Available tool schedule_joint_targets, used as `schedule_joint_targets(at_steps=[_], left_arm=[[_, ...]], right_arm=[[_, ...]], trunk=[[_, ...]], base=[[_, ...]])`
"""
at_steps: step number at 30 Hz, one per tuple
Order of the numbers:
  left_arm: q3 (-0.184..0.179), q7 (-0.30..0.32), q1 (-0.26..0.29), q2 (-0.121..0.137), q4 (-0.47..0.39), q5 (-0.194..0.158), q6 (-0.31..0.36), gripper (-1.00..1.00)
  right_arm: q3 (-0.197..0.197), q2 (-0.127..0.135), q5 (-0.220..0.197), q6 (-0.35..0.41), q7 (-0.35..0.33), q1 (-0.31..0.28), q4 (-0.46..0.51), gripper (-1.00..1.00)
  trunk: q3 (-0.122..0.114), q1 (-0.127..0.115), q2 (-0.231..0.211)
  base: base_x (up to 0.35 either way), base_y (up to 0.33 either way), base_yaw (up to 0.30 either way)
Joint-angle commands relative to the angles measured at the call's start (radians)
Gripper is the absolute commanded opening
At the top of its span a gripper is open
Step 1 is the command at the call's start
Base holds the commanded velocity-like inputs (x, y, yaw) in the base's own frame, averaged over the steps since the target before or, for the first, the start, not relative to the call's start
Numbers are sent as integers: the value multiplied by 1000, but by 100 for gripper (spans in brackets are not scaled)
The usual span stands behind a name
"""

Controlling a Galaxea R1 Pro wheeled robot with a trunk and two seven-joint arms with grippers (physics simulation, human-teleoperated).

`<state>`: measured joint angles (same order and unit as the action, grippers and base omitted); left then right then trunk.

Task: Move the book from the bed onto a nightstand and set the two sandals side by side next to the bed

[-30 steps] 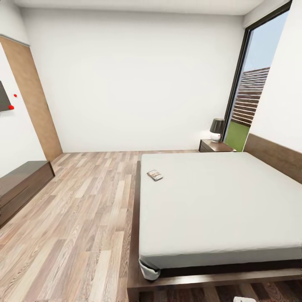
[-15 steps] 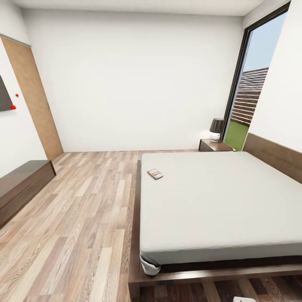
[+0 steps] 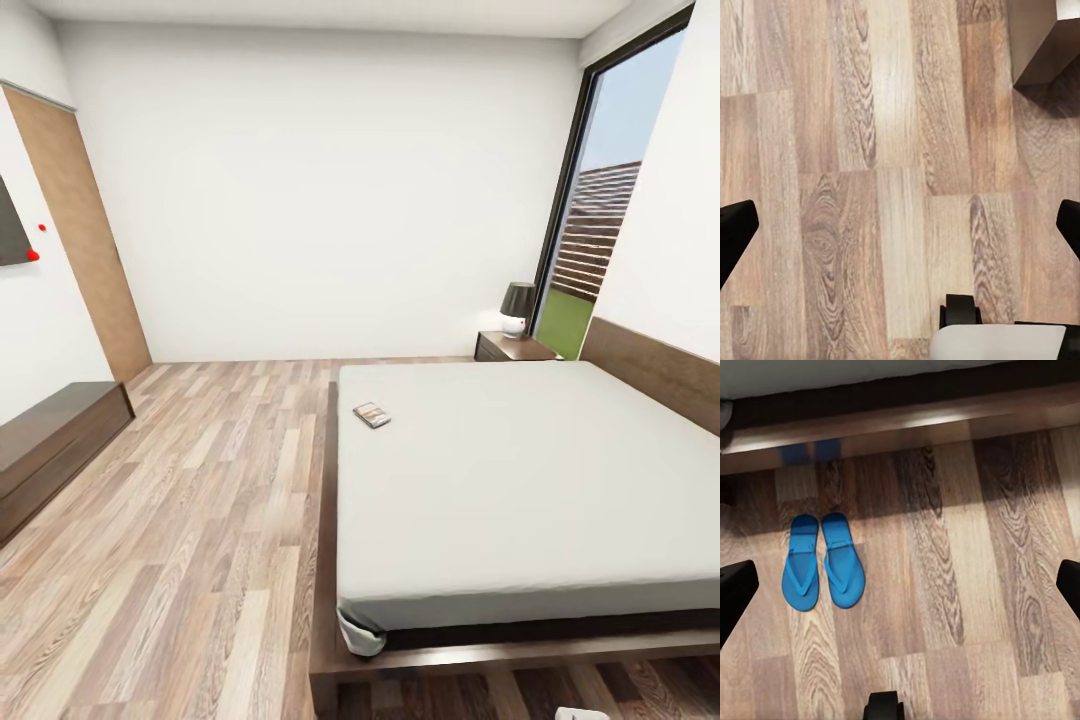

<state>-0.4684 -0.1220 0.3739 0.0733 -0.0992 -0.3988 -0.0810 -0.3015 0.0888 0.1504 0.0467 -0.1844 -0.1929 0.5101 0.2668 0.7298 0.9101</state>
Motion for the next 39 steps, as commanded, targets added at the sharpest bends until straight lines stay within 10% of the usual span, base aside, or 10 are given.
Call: schedule_joint_targets(at_steps=[1,39], left_arm=[[-9,-3,0,0,0,-8,-2,100],[-9,-2,0,0,0,-6,-2,100]], right_arm=[[-8,-1,11,5,-9,-1,2,100],[-6,-4,11,4,-9,-1,2,100]], trunk=[[1,0,1],[29,0,1]], base=[[0,13,0],[0,7,109]])
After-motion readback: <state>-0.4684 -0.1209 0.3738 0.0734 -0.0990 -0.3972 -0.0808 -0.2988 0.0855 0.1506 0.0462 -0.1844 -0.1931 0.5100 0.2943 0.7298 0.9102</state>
